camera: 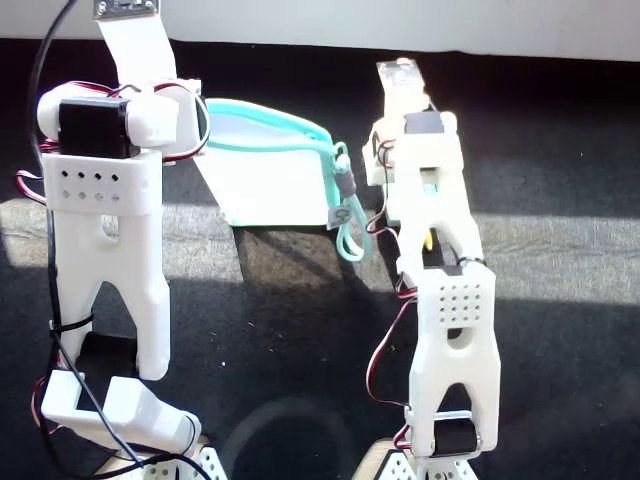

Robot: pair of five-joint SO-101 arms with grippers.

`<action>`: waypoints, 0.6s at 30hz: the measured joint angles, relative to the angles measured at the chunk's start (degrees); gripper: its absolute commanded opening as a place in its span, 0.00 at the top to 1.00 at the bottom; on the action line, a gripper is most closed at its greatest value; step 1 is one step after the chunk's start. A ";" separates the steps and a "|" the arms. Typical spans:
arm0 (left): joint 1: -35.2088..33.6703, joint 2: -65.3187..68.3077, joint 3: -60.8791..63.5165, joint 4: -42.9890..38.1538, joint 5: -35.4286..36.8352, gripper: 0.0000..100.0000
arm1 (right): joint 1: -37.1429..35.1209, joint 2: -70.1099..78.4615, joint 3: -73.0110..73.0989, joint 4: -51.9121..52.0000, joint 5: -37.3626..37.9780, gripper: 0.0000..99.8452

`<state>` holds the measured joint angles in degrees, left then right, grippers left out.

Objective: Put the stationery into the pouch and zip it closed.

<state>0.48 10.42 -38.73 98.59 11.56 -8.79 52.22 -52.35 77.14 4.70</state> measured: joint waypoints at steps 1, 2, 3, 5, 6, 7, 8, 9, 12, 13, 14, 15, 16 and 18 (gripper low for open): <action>0.00 0.00 0.00 0.00 0.00 0.99 | 0.00 1.93 -2.20 0.88 0.00 0.86; 0.00 0.00 0.00 0.00 0.00 0.99 | 0.09 3.69 -4.22 1.58 0.00 0.86; 0.00 0.00 0.00 0.00 0.00 0.99 | 0.18 5.19 -6.24 2.29 0.00 0.86; 0.00 0.00 0.00 0.00 0.00 0.99 | 0.62 7.82 -9.93 3.43 0.00 0.86; 0.00 0.00 0.00 0.00 0.00 0.99 | 0.79 9.05 -11.52 4.04 0.00 0.86; 0.00 0.00 0.00 0.00 0.00 0.99 | 0.97 10.20 -12.84 4.57 0.00 0.86; 0.00 0.00 0.00 0.00 0.00 0.99 | 0.97 11.08 -14.15 5.01 0.00 0.86; 0.00 0.00 0.00 0.00 0.00 0.99 | 1.05 11.78 -15.21 5.71 0.09 0.86; 0.00 0.00 0.00 0.00 0.00 0.99 | 1.05 12.92 -18.46 9.14 0.09 0.86; 0.00 0.00 0.00 0.00 0.00 0.99 | 1.05 13.19 -19.60 10.37 0.09 0.86; 0.00 0.00 0.00 0.00 0.00 0.99 | 0.97 13.36 -20.75 11.34 0.09 0.86; 0.00 0.00 0.00 0.00 0.00 0.99 | 0.79 13.63 -22.07 12.40 0.09 0.86; 0.00 0.00 0.00 0.00 0.00 0.99 | 0.62 13.89 -23.38 13.36 0.09 0.86; 0.00 0.00 0.00 0.00 0.00 0.99 | 0.18 13.89 -25.58 14.24 0.26 0.86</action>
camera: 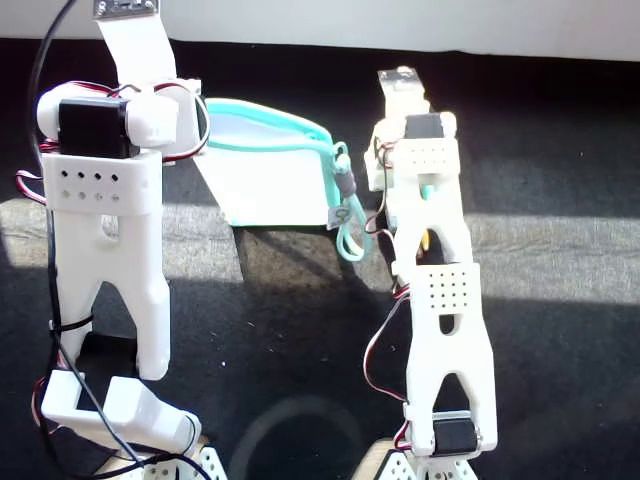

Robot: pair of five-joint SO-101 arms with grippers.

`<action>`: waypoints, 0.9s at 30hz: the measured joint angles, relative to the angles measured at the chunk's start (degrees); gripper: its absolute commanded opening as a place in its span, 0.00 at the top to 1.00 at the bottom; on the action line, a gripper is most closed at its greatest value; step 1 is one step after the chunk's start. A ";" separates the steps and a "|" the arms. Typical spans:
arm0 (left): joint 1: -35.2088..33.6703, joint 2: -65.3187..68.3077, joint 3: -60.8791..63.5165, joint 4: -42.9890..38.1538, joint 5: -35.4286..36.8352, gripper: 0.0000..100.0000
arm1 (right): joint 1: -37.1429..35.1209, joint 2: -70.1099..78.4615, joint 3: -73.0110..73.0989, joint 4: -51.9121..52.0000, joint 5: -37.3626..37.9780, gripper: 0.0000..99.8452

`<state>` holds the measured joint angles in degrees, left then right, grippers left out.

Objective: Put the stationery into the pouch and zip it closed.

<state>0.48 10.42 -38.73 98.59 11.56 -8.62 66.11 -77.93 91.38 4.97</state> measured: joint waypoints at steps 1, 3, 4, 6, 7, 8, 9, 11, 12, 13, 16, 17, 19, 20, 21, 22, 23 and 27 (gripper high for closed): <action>0.00 0.00 0.00 0.00 0.00 0.99 | -0.26 0.00 -0.88 0.18 0.97 0.86; 0.00 0.00 0.00 0.00 0.00 0.99 | -0.88 0.18 -1.32 1.14 2.99 0.86; 0.00 0.00 0.00 0.00 0.00 0.99 | -1.23 0.35 -1.41 1.49 3.69 0.86; 0.00 0.00 0.00 0.00 0.00 0.99 | -1.67 0.35 -0.44 1.76 4.22 0.86; 0.00 0.00 0.00 0.00 0.00 0.99 | -1.76 0.26 0.26 1.76 4.40 0.86; 0.00 0.00 0.00 0.00 0.00 0.99 | -1.85 0.26 0.97 1.49 4.57 0.86; 0.00 0.00 0.00 0.00 0.00 0.99 | -1.76 0.26 1.49 1.32 4.57 0.86; 0.00 0.00 0.00 0.00 0.00 0.99 | -1.58 0.35 1.93 1.85 4.57 0.86; 0.00 0.00 0.00 0.00 0.00 0.99 | -1.67 0.44 2.02 1.85 4.57 0.86; 0.00 0.00 0.00 0.00 0.00 0.99 | -1.85 0.44 2.02 1.93 4.57 0.86; 0.00 0.00 0.00 0.00 0.00 0.99 | -1.93 0.26 2.02 2.55 4.57 0.86; 0.00 0.00 0.00 0.00 0.00 0.99 | -1.85 0.35 2.02 3.25 4.57 0.86; 0.00 0.00 0.00 0.00 0.00 0.99 | -1.76 0.35 1.93 4.66 4.57 0.86; 0.00 0.00 0.00 0.00 0.00 0.99 | -1.76 0.35 1.58 5.27 4.57 0.86; 0.00 0.00 0.00 0.00 0.00 0.99 | -1.76 0.35 1.05 5.80 4.57 0.86; 0.00 0.00 0.00 0.00 0.00 0.99 | -1.85 0.35 0.00 6.24 4.57 0.86; 0.00 0.00 0.00 0.00 0.00 0.99 | -1.85 0.35 -0.97 6.42 4.57 0.86; 0.00 0.00 0.00 0.18 0.00 0.99 | -1.85 0.35 -3.52 6.42 4.57 0.83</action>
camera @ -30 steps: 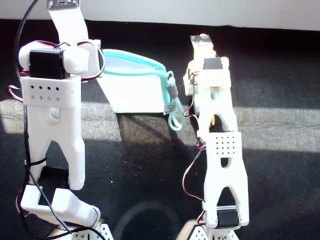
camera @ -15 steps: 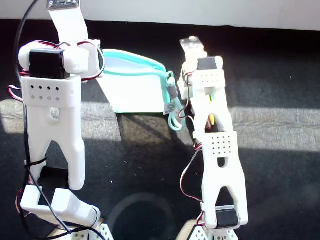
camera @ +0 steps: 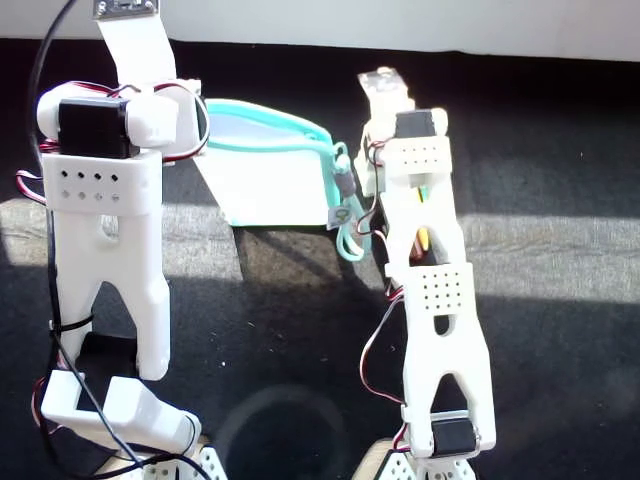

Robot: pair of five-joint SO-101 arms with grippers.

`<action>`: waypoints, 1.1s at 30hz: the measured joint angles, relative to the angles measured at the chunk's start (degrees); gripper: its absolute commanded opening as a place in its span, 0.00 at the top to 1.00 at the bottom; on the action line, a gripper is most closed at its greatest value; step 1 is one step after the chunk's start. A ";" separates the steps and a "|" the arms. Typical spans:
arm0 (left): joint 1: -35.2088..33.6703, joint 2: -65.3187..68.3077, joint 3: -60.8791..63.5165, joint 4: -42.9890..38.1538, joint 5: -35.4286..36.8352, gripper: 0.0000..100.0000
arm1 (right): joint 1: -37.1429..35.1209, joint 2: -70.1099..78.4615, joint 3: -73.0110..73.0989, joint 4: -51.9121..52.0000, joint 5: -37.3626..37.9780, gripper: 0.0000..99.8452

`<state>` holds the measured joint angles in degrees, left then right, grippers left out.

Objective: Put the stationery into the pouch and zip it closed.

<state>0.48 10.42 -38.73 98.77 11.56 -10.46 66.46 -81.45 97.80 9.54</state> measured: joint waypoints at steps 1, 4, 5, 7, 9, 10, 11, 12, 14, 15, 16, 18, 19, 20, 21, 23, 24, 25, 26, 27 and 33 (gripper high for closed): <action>0.00 0.00 0.00 0.00 0.00 0.99 | 0.00 0.00 0.00 -0.26 0.00 0.82; 0.00 0.00 0.09 0.00 0.00 0.99 | 0.00 0.79 0.00 -1.67 0.00 0.81; 0.00 0.00 0.53 0.00 0.00 0.99 | 0.00 1.41 0.00 -2.29 0.00 0.81; 0.00 0.00 1.23 0.09 0.00 0.99 | 0.00 2.90 0.00 -3.25 0.00 0.81; 0.00 0.00 2.02 0.09 0.00 0.99 | 0.09 4.04 -0.18 -3.78 0.00 0.81; 0.00 0.00 2.20 0.09 0.00 0.99 | 0.18 4.57 -0.26 -3.87 0.00 0.81; 0.00 0.00 2.37 0.09 0.00 0.99 | 0.35 5.01 -0.35 -4.22 0.00 0.82; 0.00 -0.09 2.64 0.09 0.00 0.99 | 0.35 5.71 -0.35 -4.84 0.00 0.83; 0.00 -0.09 2.73 0.09 0.00 0.99 | 0.09 6.51 -0.18 -4.57 0.09 0.84; 0.00 -0.09 2.90 0.09 0.00 0.99 | 0.00 6.59 -0.18 -4.66 0.09 0.84; 0.00 -0.09 2.90 0.09 0.00 0.99 | 0.00 6.68 -0.18 -4.84 0.09 0.84; 0.00 -0.09 2.90 0.09 0.00 0.99 | -0.09 6.68 -0.18 -4.84 0.09 0.84; 0.00 -0.09 2.90 0.09 0.00 0.99 | -0.09 6.42 -0.18 -4.84 0.09 0.83; 0.00 -0.09 2.90 0.09 0.00 0.99 | -0.09 6.15 -0.18 -4.84 0.09 0.83; 0.00 -0.09 2.90 0.09 0.00 0.99 | -0.09 5.89 -0.18 -4.84 0.09 0.83; 0.00 -0.09 2.90 0.09 0.00 0.99 | -0.18 5.54 -0.09 -4.40 0.09 0.83; 0.00 -0.09 2.90 0.09 0.00 0.99 | -0.18 5.54 -0.09 -4.40 0.09 0.83; 0.00 -0.09 2.90 0.09 0.00 0.99 | -0.18 5.54 -0.09 -4.40 0.09 0.83; -0.09 -0.09 2.90 0.09 0.00 0.99 | -0.26 5.54 -0.09 -4.40 0.09 0.83; -0.09 -0.09 2.90 0.09 0.00 0.99 | -0.26 5.54 -0.09 -4.22 0.09 0.83; -0.09 -0.09 2.90 0.09 0.00 0.99 | -0.53 4.31 -1.58 -0.26 0.09 0.79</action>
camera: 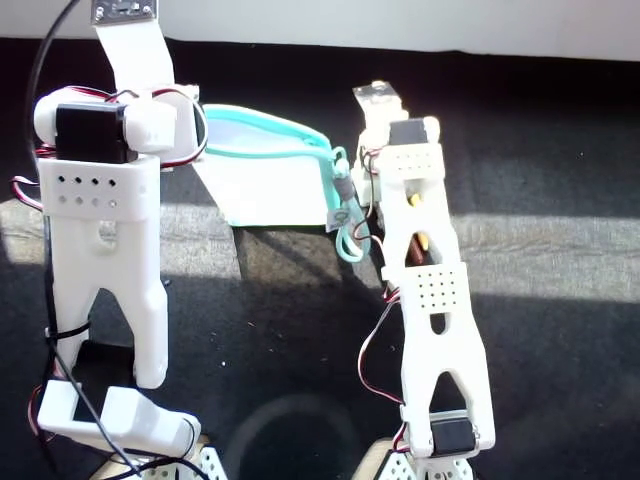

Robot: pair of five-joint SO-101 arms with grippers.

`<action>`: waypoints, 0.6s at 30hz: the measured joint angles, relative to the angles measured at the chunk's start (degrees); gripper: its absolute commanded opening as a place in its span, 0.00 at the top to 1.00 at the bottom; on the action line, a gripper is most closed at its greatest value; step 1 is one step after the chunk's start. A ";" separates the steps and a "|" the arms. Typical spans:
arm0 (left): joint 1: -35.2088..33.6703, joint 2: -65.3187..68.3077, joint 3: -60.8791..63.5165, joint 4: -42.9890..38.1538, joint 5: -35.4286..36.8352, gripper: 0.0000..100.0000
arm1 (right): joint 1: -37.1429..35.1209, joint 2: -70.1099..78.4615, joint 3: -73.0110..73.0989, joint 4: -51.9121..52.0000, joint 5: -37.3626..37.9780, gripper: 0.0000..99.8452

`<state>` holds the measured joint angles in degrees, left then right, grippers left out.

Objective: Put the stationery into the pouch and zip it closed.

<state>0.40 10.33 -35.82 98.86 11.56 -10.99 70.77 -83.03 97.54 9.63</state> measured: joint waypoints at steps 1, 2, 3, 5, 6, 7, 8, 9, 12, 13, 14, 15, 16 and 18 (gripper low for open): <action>0.00 0.00 0.00 0.00 0.00 0.99 | -0.09 -0.35 -0.53 0.53 0.00 0.79; 0.00 0.00 0.00 0.00 0.00 0.99 | -0.09 -0.62 -1.23 0.88 0.00 0.79; 0.00 0.00 0.00 0.00 0.00 0.99 | -0.18 -0.70 -1.85 1.14 0.00 0.79; 0.00 0.00 0.00 0.00 0.00 0.99 | -0.70 -0.88 -2.29 2.02 0.00 0.79; 0.00 0.00 0.00 0.00 0.00 0.99 | -1.05 -0.88 -2.29 2.37 0.09 0.79; 0.00 0.00 0.00 0.00 0.00 0.99 | -1.49 -0.88 -2.29 2.64 0.09 0.79; 0.00 0.00 0.00 0.00 0.00 0.99 | -1.85 -0.88 -2.29 2.73 0.09 0.79; 0.00 0.00 0.00 0.00 0.00 0.99 | -2.20 -0.88 -2.29 2.81 0.09 0.79; 0.00 0.00 0.00 0.00 0.00 0.99 | -3.34 -0.88 -2.29 2.90 0.09 0.79; 0.00 0.00 0.00 0.00 0.00 0.99 | -3.87 -0.88 -2.29 2.90 0.09 0.79; 0.00 0.00 0.00 0.00 0.00 0.99 | -4.31 -0.88 -2.29 2.90 0.09 0.79; 0.00 0.00 0.00 0.00 0.00 0.99 | -4.57 -0.88 -2.29 2.90 0.09 0.79; 0.00 0.00 0.00 0.00 0.00 0.99 | -4.66 -0.88 -2.20 2.90 0.09 0.79; 0.00 0.00 0.00 0.00 0.00 0.99 | -4.66 -0.97 -0.62 2.90 0.09 0.79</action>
<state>0.40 10.33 -35.82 98.86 11.56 -15.65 69.80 -83.65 100.44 9.71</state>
